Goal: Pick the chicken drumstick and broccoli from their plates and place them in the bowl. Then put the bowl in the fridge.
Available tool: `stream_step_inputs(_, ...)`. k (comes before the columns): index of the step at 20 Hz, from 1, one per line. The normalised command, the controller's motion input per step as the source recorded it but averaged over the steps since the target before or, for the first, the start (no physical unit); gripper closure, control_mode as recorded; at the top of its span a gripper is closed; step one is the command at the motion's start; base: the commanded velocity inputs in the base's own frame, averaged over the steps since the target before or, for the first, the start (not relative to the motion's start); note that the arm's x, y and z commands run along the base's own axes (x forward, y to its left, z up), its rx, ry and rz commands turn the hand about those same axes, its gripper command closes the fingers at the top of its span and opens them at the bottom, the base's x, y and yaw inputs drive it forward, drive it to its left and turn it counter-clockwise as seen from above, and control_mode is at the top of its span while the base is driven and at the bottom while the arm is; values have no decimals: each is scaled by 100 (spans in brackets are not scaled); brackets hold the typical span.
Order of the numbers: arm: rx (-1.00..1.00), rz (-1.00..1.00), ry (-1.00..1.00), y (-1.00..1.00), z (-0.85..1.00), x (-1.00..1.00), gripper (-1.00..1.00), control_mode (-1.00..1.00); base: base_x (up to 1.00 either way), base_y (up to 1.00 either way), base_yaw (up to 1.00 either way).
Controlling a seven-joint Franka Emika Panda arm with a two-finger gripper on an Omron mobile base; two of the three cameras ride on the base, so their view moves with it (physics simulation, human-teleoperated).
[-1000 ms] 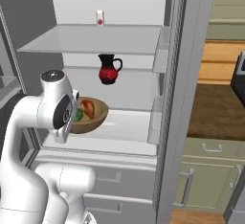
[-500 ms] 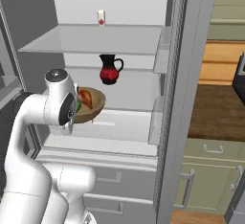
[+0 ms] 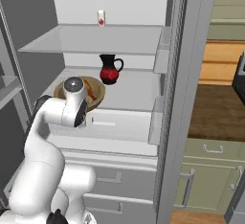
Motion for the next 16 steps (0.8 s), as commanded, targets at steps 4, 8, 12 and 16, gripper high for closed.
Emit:
stream_step_inputs(4,0,19,0,0,-2,86,100,-100,0,0,0)
stream_step_inputs(8,-1,9,4,26,0,90,100,-100,0,0,0)
stream_step_inputs(12,-9,3,15,41,-16,71,100,-100,0,0,0)
stream_step_inputs(16,-12,1,12,35,-55,69,100,-100,0,0,0)
